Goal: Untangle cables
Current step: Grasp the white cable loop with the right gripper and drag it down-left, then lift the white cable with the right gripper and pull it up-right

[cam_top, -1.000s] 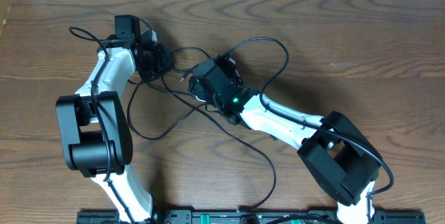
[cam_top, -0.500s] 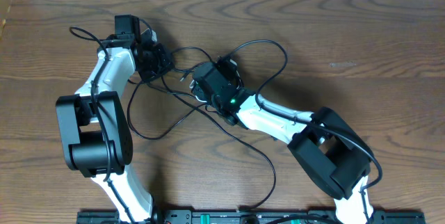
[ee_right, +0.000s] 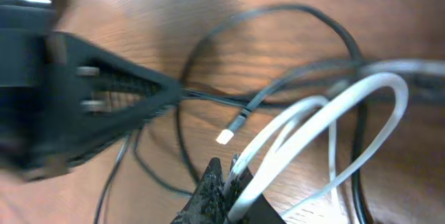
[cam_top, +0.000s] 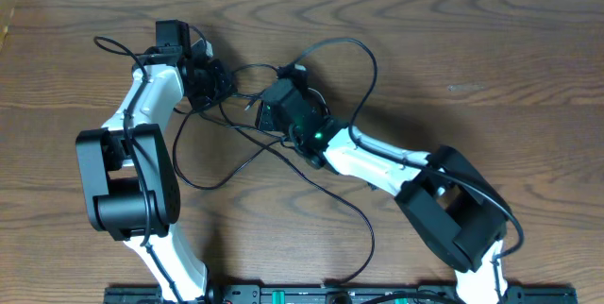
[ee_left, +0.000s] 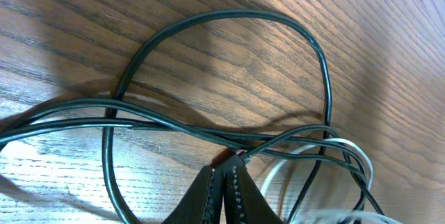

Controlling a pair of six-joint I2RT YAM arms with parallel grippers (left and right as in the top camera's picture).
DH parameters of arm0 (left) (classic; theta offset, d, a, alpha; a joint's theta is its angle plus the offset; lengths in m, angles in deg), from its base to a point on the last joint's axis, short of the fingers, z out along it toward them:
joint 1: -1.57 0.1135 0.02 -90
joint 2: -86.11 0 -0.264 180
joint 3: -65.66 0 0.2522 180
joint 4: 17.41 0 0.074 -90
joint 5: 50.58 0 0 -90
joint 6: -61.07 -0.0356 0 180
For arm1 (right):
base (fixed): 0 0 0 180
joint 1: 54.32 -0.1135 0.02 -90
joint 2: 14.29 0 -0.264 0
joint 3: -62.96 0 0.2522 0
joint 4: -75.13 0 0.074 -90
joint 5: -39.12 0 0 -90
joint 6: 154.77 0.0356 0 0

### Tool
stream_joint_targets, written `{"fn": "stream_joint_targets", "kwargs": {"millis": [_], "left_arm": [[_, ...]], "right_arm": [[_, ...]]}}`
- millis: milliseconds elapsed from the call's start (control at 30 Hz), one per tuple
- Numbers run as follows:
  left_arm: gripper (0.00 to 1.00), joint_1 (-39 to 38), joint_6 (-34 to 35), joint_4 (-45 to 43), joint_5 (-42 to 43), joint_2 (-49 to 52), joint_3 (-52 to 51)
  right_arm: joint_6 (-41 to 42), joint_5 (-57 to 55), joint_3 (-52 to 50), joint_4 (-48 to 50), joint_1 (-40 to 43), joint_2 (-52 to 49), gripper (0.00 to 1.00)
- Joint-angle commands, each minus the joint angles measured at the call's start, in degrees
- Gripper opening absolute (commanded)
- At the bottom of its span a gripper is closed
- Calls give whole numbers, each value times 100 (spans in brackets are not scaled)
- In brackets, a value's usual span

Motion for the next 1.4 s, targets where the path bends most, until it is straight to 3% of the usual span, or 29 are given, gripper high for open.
{"fn": "stream_joint_targets", "kwargs": {"millis": [0, 633, 967, 1100, 1367], "left_arm": [[9, 2, 17, -9, -81, 22, -17], [9, 2, 17, -7, -79, 22, -17], [9, 2, 17, -7, -79, 22, -17], [9, 2, 15, -7, -79, 22, -17], [9, 2, 15, -7, -79, 22, -17]], "right_arm": [[-1003, 278, 9, 66, 35, 605, 1], [-3646, 247, 9, 942, 44, 2302, 1], [-4833, -575, 9, 962, 68, 2796, 1], [-5753, -1272, 9, 1012, 68, 2811, 1], [-6961, -4019, 9, 1228, 105, 2815, 1]]}}
